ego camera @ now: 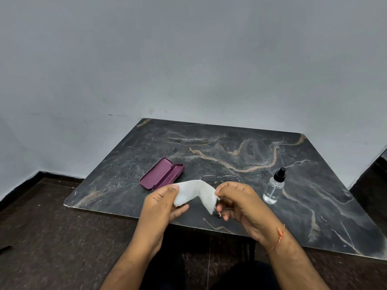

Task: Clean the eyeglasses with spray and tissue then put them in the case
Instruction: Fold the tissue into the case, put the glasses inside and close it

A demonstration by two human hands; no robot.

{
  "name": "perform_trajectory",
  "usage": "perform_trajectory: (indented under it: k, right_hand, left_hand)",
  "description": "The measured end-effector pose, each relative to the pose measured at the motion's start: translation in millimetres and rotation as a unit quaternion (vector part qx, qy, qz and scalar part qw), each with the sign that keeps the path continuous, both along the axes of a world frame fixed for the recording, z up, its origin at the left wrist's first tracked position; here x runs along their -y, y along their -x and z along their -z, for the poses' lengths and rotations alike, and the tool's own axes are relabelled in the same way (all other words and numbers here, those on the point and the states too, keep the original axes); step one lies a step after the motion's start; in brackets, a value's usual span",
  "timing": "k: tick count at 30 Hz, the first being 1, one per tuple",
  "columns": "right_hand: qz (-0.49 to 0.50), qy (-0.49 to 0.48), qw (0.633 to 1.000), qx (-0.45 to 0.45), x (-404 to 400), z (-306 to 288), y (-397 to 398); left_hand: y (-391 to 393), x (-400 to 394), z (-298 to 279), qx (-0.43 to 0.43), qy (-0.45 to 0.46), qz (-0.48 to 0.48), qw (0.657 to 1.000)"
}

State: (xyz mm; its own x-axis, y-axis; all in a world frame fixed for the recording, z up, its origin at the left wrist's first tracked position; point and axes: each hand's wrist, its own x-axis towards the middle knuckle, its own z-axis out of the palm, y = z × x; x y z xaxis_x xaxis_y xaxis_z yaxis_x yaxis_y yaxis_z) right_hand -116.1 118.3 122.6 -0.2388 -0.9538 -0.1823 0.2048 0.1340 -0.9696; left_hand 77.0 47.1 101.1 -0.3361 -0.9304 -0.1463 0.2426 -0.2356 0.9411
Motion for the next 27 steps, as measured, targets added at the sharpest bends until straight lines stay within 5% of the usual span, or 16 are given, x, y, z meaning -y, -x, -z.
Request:
perform_trajectory:
  k: [7, 12, 14, 19, 27]
  right_hand:
    - [-0.039, -0.058, 0.997, 0.029, 8, 4, 2]
    - [-0.005, 0.001, 0.98, -0.2, 17, -10, -2]
    - [-0.067, 0.072, 0.966, -0.238, 21, -16, -9]
    - [-0.178, 0.082, 0.967, -0.159, 35, -10, -36]
    - [-0.111, -0.029, 0.993, 0.026, 50, -3, -36]
  left_hand:
    - [-21, 10, -26, 0.095, 0.027, 0.086, 0.991]
    - [-37, 18, -36, 0.212, 0.14, 0.097, 0.962]
    - [-41, 20, -40, 0.233, 0.179, 0.106, 0.95]
    - [-48, 27, -49, 0.229, 0.228, 0.125, 0.938]
    - [-66, 51, -31, 0.174, 0.183, 0.019, 0.967]
